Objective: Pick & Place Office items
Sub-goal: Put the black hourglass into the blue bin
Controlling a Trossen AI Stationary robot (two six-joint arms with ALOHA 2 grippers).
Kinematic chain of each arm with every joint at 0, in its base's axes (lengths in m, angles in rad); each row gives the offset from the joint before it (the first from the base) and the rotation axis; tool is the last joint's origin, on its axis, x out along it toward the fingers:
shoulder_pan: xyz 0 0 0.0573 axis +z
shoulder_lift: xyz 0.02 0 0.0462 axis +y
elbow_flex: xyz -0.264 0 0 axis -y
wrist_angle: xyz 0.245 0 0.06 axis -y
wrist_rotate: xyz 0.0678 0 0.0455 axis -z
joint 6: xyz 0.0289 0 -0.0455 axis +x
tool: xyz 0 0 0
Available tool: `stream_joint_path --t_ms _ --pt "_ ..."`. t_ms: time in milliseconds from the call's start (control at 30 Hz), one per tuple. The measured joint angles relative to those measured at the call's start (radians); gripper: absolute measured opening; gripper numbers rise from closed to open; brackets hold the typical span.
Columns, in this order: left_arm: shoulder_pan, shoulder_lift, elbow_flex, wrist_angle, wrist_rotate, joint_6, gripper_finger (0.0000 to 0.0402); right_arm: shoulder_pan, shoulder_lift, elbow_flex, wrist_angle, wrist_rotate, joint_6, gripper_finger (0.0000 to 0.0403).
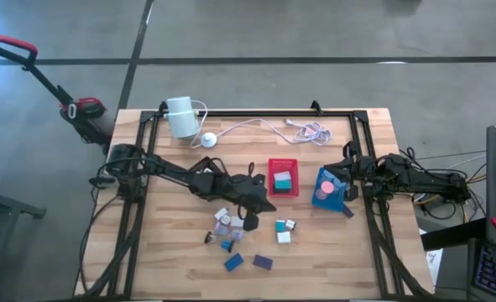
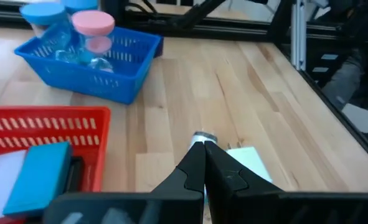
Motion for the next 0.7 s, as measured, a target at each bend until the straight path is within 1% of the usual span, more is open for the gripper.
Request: stream_joint_path --t_ms 200,567,700 --pt "0.002 0.026 0.017 0.001 0.018 0.016 0.0005 0.000 0.003 0.000 0.001 0.000 0.000 0.0008" --pt "0.003 0.001 0.009 -0.008 0.030 0.042 0.0005 0.000 0.007 0.000 -0.001 0.000 0.000 0.0008" --pt "0.003 -0.008 0.007 -0.030 0.042 0.077 0.0005 0.000 0.007 0.000 -0.001 0.000 0.001 0.0008"
